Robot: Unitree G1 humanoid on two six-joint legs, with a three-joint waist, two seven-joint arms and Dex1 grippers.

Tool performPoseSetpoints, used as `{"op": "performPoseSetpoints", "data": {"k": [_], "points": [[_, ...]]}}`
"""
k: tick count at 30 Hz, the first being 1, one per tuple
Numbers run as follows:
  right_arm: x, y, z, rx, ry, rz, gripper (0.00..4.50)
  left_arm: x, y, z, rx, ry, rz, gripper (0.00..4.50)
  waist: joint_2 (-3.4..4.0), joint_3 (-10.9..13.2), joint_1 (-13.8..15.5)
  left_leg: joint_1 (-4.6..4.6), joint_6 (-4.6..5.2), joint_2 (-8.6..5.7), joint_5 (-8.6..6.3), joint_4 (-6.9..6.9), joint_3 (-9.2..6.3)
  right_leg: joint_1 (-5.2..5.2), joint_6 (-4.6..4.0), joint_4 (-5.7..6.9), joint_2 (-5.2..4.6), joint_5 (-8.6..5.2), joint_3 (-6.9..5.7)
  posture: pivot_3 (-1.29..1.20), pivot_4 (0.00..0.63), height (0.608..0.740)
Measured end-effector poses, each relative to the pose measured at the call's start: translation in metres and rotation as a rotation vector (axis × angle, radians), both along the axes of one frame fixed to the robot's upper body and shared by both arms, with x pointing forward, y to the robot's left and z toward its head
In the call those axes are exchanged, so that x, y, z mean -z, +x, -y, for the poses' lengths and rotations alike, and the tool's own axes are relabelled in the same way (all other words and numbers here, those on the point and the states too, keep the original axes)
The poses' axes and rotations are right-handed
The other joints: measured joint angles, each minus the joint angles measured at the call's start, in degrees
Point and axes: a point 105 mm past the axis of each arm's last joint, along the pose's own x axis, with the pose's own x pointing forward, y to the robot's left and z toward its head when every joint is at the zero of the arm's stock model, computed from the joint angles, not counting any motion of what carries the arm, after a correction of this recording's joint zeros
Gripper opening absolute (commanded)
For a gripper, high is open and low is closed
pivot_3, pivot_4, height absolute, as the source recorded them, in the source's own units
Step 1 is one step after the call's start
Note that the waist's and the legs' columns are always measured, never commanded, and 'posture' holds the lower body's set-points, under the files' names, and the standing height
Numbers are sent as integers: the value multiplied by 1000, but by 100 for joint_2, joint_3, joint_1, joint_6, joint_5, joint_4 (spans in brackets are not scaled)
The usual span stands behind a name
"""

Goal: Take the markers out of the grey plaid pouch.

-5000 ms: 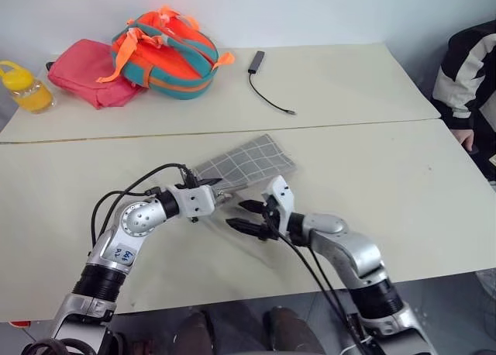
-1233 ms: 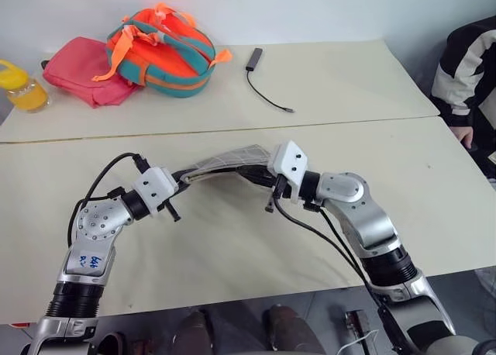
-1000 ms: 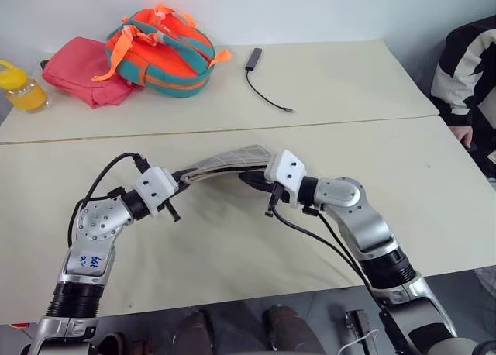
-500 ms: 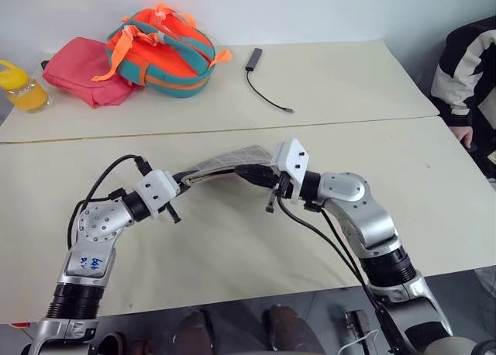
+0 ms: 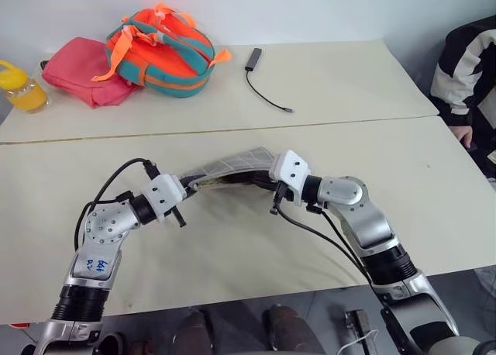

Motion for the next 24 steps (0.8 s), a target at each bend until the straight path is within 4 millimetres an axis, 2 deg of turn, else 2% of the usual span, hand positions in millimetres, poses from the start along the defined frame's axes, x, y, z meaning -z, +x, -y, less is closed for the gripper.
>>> {"op": "performPoseSetpoints", "data": {"k": [5,6,8,9,13,14,15,16,18,24], "points": [[-11,10,3,32,-206,231,31,3,-4,9,50,27,-20,0,0,0,4,0,0,-1,0,4,1,1,0,0,0,0,0,0,150,740],[-10,11,4,26,-252,264,187,2,-4,10,54,28,-18,0,0,0,8,0,0,-1,0,4,1,1,0,0,0,0,0,0,150,740],[-3,11,7,10,-329,299,187,0,-2,12,55,31,-14,0,0,0,20,0,0,-2,0,12,-1,2,0,0,-1,0,-1,0,150,740],[2,10,8,-3,-365,310,363,-1,-1,12,55,31,-10,0,0,0,15,0,0,-2,0,17,1,1,0,-1,-2,0,1,0,150,740],[6,9,10,-23,-402,334,449,-4,0,14,51,23,-1,0,0,0,-11,1,0,2,0,19,1,1,0,1,2,0,2,0,150,740],[7,10,11,-26,-411,337,748,-4,0,14,50,23,-2,0,0,0,-18,2,0,2,0,18,1,1,0,2,2,0,1,0,150,740],[8,10,11,-28,-414,339,771,-4,0,14,49,22,-4,0,0,0,-22,2,0,2,0,18,0,1,0,3,2,0,1,0,150,740],[8,10,11,-31,-415,342,1164,-4,0,14,47,21,-5,0,0,0,-24,2,0,2,0,18,0,1,0,3,2,0,1,0,150,740],[9,10,11,-33,-419,347,1395,-4,1,14,47,21,-6,0,0,0,-23,2,0,1,0,19,0,2,0,3,1,0,1,0,150,740],[11,11,10,-33,-425,350,1395,-4,1,14,46,21,-6,0,0,0,-20,2,0,1,0,24,0,2,0,4,0,0,1,0,150,740]]}}
